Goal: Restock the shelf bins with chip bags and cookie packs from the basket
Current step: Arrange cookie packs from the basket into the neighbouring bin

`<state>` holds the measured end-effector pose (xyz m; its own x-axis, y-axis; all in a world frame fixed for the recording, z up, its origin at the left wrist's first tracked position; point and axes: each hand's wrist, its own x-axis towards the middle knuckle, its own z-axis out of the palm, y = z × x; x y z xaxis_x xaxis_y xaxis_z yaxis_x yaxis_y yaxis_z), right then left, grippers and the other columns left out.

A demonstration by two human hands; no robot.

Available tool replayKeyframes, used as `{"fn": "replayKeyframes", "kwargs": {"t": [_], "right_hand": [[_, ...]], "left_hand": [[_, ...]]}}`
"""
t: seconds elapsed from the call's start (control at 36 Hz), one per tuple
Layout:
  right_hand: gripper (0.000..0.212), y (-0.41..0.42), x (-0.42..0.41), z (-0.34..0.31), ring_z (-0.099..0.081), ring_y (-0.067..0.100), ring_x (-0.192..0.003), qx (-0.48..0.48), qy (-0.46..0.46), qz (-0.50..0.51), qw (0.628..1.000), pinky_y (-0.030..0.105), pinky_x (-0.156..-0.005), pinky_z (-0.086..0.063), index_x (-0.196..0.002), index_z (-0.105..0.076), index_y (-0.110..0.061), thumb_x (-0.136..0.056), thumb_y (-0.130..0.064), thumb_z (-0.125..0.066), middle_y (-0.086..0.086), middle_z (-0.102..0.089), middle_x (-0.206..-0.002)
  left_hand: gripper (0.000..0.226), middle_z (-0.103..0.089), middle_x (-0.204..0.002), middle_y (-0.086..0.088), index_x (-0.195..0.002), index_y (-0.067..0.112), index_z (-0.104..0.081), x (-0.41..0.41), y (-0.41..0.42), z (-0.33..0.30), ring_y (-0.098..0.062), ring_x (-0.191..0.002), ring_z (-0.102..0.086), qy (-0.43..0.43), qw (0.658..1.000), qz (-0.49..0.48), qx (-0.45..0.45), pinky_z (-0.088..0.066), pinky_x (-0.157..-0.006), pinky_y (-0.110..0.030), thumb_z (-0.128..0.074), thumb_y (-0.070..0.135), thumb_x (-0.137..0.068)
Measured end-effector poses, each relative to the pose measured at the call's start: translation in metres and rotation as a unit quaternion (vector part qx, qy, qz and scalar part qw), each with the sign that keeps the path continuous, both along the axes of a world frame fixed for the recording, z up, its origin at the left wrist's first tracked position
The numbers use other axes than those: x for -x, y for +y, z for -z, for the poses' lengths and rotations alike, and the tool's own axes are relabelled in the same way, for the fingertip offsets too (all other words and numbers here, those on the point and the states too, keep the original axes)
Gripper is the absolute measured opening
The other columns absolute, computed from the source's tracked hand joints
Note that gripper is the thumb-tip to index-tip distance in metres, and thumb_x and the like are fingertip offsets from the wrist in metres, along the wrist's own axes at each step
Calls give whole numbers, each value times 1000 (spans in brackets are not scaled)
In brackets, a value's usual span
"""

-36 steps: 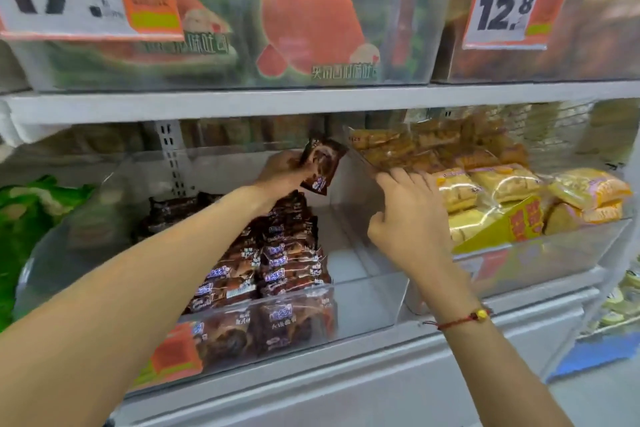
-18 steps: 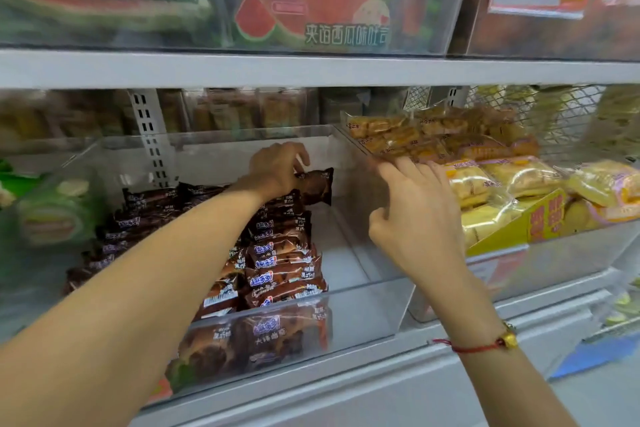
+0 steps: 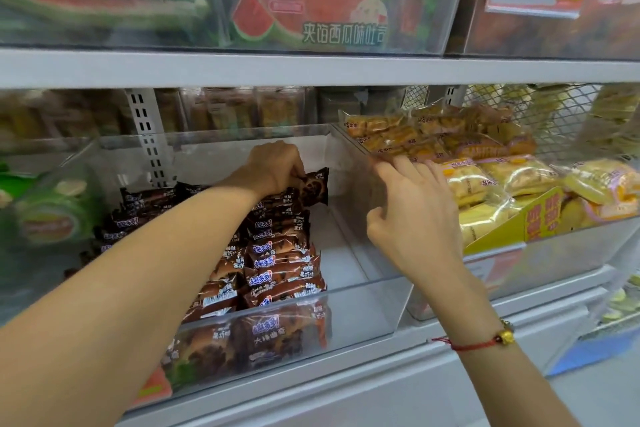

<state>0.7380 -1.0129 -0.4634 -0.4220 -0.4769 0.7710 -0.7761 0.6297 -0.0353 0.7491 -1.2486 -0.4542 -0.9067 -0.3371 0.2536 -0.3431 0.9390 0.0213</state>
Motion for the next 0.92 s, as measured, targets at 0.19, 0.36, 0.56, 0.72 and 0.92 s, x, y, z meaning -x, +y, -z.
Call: {"fn": "replayKeyframes", "kwargs": {"t": [0.19,0.36,0.56,0.72,0.92], "right_hand": [[47,1,-1,-3,-59,34,-80,-24,-33,-4,999,45,-93,-46,-97,-68,-5,-50,-4,-70,12,-63,-86],[50,5,-1,-12,-58,36,-93,-108,-63,-18,992,46,-103,-35,-107,-63,-6,-58,-14,-71,13,-60,-101],[61,29,-21,-36,-26,27,-138,-267,-107,-15,958,43,-116,-10,-143,-35,-13,-88,-28,-55,10,-33,-148],[40,80,-76,-9,-48,30,-115,-82,-90,-158,980,44,-92,-41,-115,-64,-14,-76,-9,-69,8,-57,-121],[22,127,-140,76,-55,16,-102,-130,-242,-185,944,29,-76,-44,-105,-68,-26,-88,-15,-60,-7,-62,-101]], "left_hand": [[40,-50,-141,1,-138,22,-49,-20,18,-12,-22,-127,-48,-45,995,-27,-86,-39,-100,-34,-50,30,-98],[34,-57,-132,6,-128,27,-56,-67,61,-33,-19,-118,-54,52,989,-75,-114,-41,-95,-28,-55,25,-95],[29,-66,-114,13,-120,31,-61,-158,136,-45,-10,-107,-60,158,980,-43,-117,-47,-84,-28,-53,24,-92],[26,-65,-105,13,-115,36,-61,-218,186,-34,-15,-106,-59,99,988,-15,-122,-43,-78,-29,-53,30,-92],[22,-67,-111,12,-110,33,-64,-250,214,46,-16,-103,-62,-25,970,-34,-239,-48,-83,-31,-55,33,-90]]}}
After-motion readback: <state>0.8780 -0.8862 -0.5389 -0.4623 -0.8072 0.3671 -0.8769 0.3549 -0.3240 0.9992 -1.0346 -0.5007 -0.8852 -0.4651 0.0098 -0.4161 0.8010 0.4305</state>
